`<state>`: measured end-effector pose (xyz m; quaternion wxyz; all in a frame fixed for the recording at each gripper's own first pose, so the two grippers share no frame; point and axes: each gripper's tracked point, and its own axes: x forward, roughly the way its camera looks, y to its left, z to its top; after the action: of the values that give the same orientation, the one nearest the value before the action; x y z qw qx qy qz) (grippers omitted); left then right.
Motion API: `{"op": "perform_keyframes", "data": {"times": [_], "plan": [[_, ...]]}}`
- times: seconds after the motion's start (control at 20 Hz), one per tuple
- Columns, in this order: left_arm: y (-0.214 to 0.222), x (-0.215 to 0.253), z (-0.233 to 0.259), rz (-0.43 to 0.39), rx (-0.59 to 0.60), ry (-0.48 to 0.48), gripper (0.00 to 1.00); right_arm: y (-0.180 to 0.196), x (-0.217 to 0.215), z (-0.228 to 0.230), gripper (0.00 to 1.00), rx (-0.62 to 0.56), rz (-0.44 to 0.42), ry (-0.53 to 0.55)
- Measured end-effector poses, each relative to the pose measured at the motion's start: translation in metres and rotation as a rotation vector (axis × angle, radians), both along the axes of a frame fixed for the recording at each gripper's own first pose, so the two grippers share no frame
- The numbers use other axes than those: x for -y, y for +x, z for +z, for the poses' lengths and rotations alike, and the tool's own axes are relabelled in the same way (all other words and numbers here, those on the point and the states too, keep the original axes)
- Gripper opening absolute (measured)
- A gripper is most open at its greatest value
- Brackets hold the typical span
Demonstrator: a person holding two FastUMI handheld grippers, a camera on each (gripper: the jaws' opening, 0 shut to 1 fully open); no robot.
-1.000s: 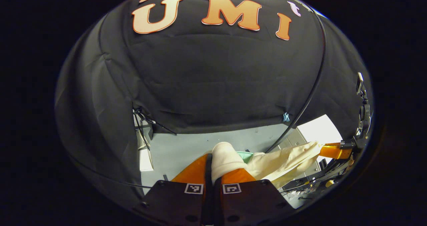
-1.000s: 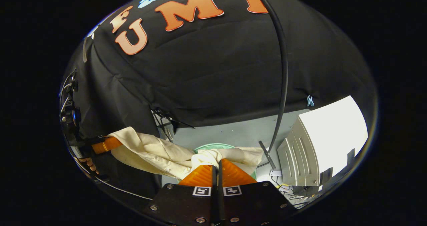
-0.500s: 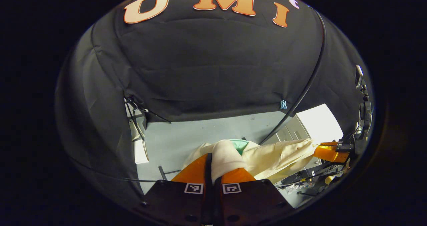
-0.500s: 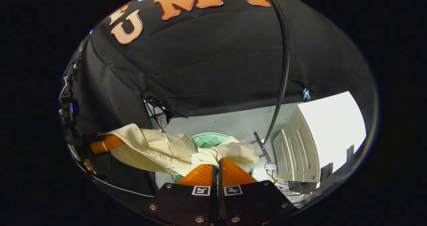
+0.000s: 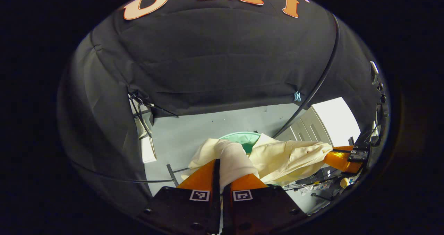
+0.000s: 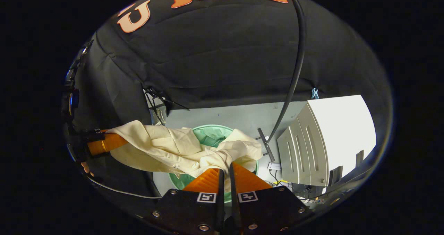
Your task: Grasp the clothes on the hanger with both hands and then place them into the laundry hamper below.
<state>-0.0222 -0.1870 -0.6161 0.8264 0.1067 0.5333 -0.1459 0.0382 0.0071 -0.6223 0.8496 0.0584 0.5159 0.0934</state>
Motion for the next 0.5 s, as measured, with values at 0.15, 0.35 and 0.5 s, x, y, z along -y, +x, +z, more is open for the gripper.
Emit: {"op": "perform_keyframes", "data": {"times": [0.15, 0.35, 0.5], "plan": [[-0.010, 0.000, 0.000, 0.002, -0.019, 0.024, 0.16, -0.002, 0.003, 0.003, 0.11, 0.004, -0.002, 0.000], [-0.026, 0.012, 0.008, 0.037, -0.041, 0.004, 0.23, -0.007, 0.014, 0.010, 0.13, 0.018, -0.017, 0.011], [-0.029, 0.020, 0.024, 0.031, -0.022, 0.003, 0.31, -0.014, 0.027, 0.013, 0.23, 0.023, -0.013, 0.001]]}}
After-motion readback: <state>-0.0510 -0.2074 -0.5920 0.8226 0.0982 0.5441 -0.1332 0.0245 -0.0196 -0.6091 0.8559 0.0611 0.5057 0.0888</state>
